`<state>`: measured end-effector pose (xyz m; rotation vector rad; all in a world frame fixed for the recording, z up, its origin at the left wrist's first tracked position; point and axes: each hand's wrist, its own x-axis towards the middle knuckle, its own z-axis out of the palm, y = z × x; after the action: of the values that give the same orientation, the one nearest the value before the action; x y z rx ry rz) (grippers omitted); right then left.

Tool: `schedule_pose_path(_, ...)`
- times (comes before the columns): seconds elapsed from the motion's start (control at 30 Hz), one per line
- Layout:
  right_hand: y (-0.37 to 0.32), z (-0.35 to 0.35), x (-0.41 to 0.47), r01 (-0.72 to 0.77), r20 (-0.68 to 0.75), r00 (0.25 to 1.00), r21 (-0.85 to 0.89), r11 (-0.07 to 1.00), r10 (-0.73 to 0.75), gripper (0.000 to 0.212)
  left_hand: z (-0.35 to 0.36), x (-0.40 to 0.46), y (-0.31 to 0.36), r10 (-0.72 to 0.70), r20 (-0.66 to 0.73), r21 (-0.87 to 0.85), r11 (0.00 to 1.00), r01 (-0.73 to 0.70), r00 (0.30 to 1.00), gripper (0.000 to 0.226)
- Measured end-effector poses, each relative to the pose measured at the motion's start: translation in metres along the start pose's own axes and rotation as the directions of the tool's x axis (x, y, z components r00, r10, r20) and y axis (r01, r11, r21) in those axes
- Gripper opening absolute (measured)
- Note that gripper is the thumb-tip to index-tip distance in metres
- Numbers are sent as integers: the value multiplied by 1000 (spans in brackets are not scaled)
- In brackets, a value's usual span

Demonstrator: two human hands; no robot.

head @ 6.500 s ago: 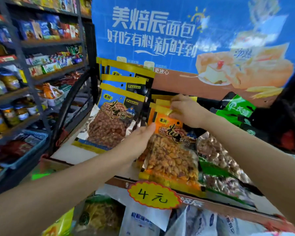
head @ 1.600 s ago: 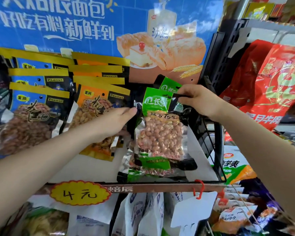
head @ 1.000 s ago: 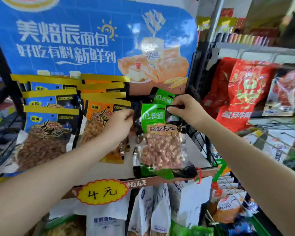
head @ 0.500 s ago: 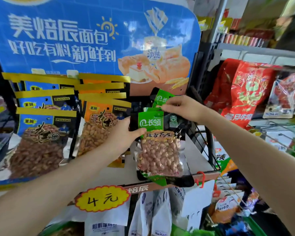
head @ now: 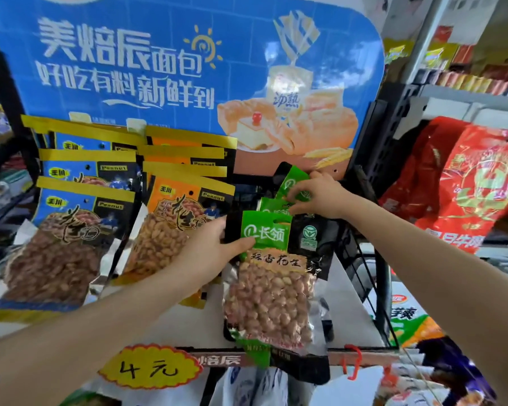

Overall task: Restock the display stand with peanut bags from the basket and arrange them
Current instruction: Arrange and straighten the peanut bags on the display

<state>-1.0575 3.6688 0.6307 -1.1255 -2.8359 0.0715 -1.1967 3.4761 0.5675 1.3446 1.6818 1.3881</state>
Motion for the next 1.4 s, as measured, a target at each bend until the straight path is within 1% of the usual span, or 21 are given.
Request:
schedule_pose_path(0.07,-4,3,2,0,-30,1000,-68,998,-2,38,0,2,1,0,-5,-2,1000,0,1000,19)
schedule_pose_path(0.17,-6,2,0,16,-23,1000,-70,997,-18,45,1,3,3,6,-1,11,1000,-6,1000,23)
schedule_pose_path(0.27,-8,-5,1,6,40,999,-48,999,-4,38,2,3,4,13,2,32,999,-13,1000,24)
schedule_pose_path(0.33,-13,-5,3,11,59,998,-75,997,-7,36,1,4,5,18,3,37,999,-18,1000,24)
schedule_pose_path(0.47,-26,-5,3,50,58,997,-161,986,-41,54,-2,3,5,45,-9,83,996,-44,999,21)
schedule_pose_path(0.53,-33,-11,6,127,35,992,-242,962,-122,55,-3,2,4,56,-35,113,992,-52,998,20)
schedule_pose_path(0.63,-42,-16,14,259,27,961,-426,867,-274,59,-4,1,5,64,-44,147,988,-57,997,20)
schedule_pose_path(0.7,-47,-12,18,338,32,919,-575,745,-392,56,-4,0,6,74,-46,197,978,-63,996,17)
schedule_pose_path(0.77,-49,-4,22,429,88,865,-639,639,-494,46,-5,-1,6,83,-54,223,972,-69,995,17)
schedule_pose_path(0.8,-48,-2,24,471,120,846,-625,623,-520,43,-5,-1,6,85,-54,221,973,-71,995,17)
schedule_pose_path(0.83,-47,-3,25,510,140,833,-569,645,-534,38,-6,-1,6,87,-55,227,971,-72,995,19)
schedule_pose_path(0.9,-43,-11,22,532,147,845,-317,785,-513,23,-6,0,6,95,-55,257,963,-78,994,21)
schedule_pose_path(0.97,-29,-21,17,429,148,897,-56,902,-417,16,-5,-1,6,106,-56,271,959,-87,993,21)
schedule_pose_path(1.0,-19,-25,14,351,121,930,-2,936,-348,15,-3,-2,5,105,-54,281,956,-86,993,19)
schedule_pose_path(1.07,2,-25,9,182,-2,983,-14,983,-182,21,0,-1,5,95,-56,304,950,-74,994,16)
schedule_pose_path(1.1,10,-22,7,92,-94,991,-39,995,-95,23,2,0,4,87,-66,304,951,-63,994,17)
schedule_pose_path(1.17,16,-11,4,-54,-246,968,8,999,54,22,5,5,0,50,-93,301,953,-20,994,22)
schedule_pose_path(1.2,15,-6,5,-98,-288,951,61,993,112,21,6,7,0,25,-104,295,956,7,994,25)
schedule_pose_path(1.3,8,4,7,-157,-284,936,190,969,207,19,8,11,0,-4,-101,269,963,31,995,29)
schedule_pose_path(1.37,6,2,3,-121,-250,952,216,969,174,19,10,11,2,0,-91,270,963,24,996,27)
schedule_pose_path(1.4,6,0,0,-74,-244,961,214,974,127,16,11,11,2,3,-90,271,962,21,996,26)
